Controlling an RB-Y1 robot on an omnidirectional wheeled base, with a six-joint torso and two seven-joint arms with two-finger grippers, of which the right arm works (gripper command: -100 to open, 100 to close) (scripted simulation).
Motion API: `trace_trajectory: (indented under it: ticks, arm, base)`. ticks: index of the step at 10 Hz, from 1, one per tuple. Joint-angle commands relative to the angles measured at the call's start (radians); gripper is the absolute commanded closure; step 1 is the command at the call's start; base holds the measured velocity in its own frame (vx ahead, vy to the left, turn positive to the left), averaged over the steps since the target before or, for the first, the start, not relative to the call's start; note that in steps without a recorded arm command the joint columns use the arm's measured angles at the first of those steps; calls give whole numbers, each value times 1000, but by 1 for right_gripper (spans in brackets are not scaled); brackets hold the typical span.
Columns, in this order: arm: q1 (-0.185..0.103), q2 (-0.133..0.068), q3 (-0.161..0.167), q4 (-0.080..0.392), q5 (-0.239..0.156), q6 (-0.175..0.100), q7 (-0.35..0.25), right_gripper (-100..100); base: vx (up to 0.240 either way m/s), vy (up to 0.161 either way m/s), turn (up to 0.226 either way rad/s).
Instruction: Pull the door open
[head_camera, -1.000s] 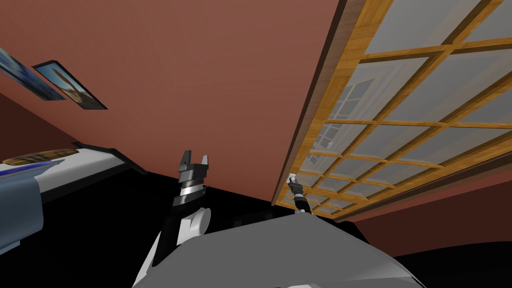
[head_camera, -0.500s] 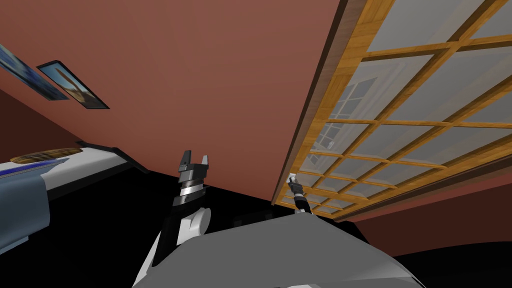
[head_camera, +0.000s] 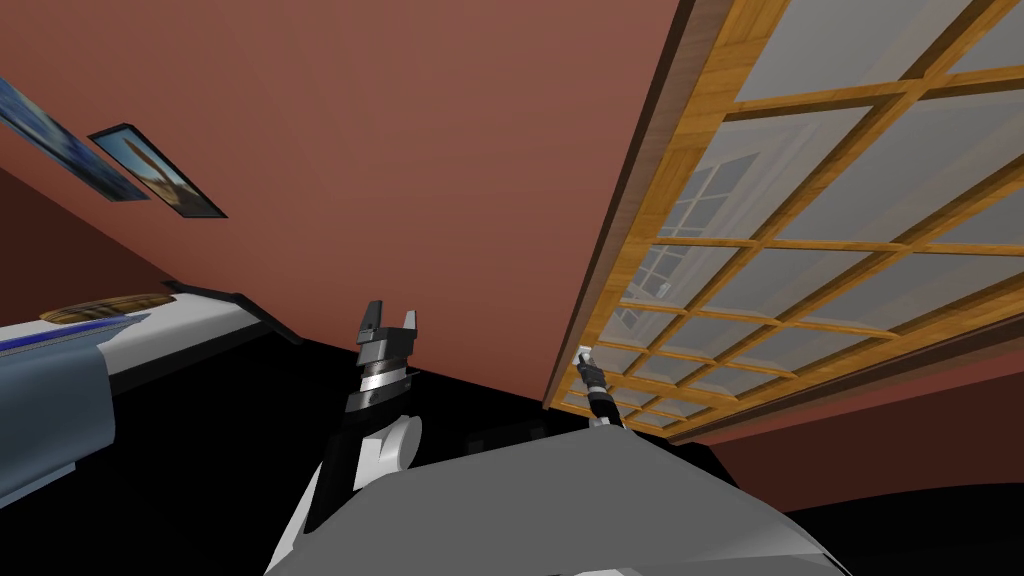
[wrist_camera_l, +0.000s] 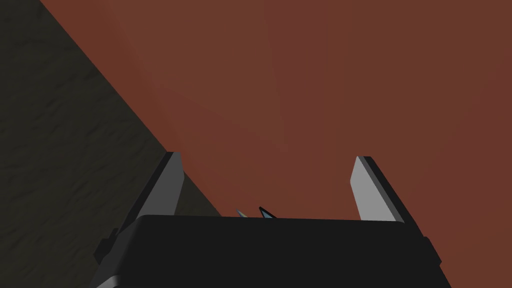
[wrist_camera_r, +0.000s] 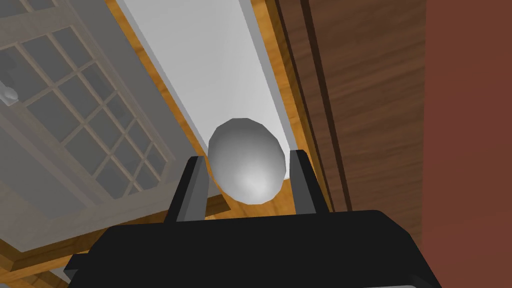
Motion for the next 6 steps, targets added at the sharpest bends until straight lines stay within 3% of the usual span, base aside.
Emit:
trace_trajectory:
  ticks: [1,6]
  arm:
    - [0,1,2,3,-2,1,-50,100]
    - [-6,0,5,9,-6,0,-163,100]
  base:
    - [-24,-4,20]
    - [-21,-2,13]
